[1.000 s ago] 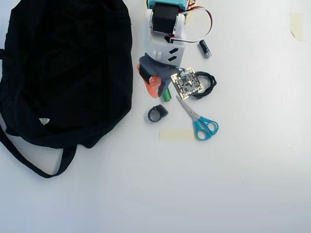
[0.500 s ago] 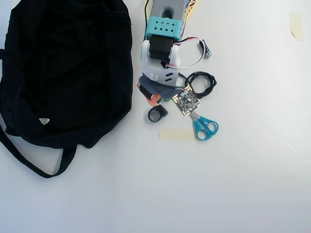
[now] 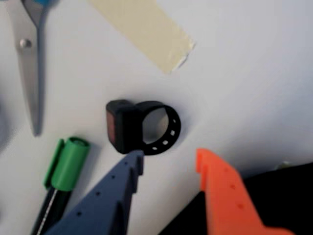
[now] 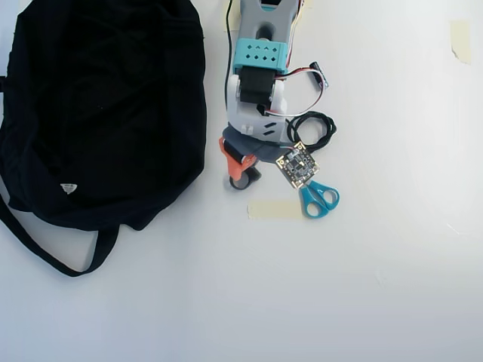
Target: Put the bike light into the black bag
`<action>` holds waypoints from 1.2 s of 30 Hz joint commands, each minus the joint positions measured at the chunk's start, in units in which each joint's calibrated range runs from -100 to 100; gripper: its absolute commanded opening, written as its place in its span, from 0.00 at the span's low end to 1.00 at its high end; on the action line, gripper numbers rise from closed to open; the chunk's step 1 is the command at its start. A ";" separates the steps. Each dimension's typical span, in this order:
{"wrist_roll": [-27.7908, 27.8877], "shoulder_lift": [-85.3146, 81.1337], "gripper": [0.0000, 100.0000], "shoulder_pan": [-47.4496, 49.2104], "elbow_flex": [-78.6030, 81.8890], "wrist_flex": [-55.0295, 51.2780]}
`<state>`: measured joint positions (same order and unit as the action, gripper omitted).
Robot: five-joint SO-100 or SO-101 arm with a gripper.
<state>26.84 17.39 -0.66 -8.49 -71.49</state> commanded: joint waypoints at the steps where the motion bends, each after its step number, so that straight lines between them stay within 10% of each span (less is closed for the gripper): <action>1: -1.61 -0.46 0.16 1.41 -2.47 0.09; 36: -4.29 6.34 0.17 2.91 -2.92 -3.53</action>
<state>22.30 24.20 2.42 -8.81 -76.13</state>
